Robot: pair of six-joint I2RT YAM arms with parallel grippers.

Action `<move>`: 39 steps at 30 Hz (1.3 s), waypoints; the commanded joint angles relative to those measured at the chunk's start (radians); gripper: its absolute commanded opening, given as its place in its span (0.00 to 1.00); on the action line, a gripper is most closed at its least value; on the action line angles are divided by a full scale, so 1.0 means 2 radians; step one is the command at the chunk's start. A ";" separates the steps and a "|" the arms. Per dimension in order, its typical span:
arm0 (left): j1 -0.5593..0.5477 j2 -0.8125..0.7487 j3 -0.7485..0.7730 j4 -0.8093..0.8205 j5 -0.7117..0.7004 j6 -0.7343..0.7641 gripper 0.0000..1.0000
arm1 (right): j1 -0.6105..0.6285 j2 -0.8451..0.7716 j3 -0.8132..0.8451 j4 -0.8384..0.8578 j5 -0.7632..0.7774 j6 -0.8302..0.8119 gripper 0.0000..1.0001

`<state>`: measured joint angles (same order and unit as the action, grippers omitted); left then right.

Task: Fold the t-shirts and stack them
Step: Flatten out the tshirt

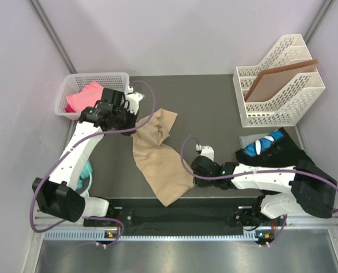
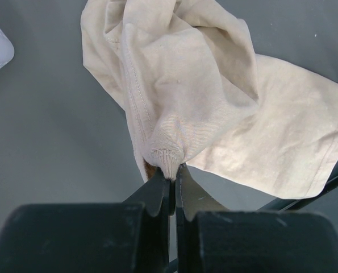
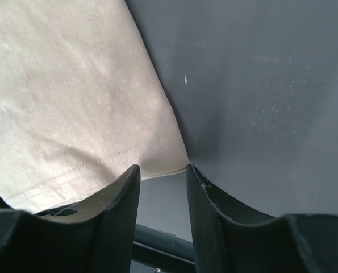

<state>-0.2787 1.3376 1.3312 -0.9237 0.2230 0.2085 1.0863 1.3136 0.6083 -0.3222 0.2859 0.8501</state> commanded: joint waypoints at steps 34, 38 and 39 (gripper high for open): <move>0.002 -0.019 0.098 0.009 -0.080 0.028 0.00 | -0.069 -0.104 0.235 -0.187 0.089 -0.119 0.00; 0.003 -0.035 0.127 0.009 -0.107 0.049 0.00 | -0.087 -0.138 0.290 -0.238 0.094 -0.134 0.00; 0.002 -0.038 0.137 0.009 -0.124 0.054 0.00 | -0.090 -0.143 0.308 -0.248 0.096 -0.134 0.00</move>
<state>-0.2771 1.3205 1.5269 -0.9298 0.0757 0.2607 0.9337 1.0893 1.1103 -0.6720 0.4221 0.6357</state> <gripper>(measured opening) 0.033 0.008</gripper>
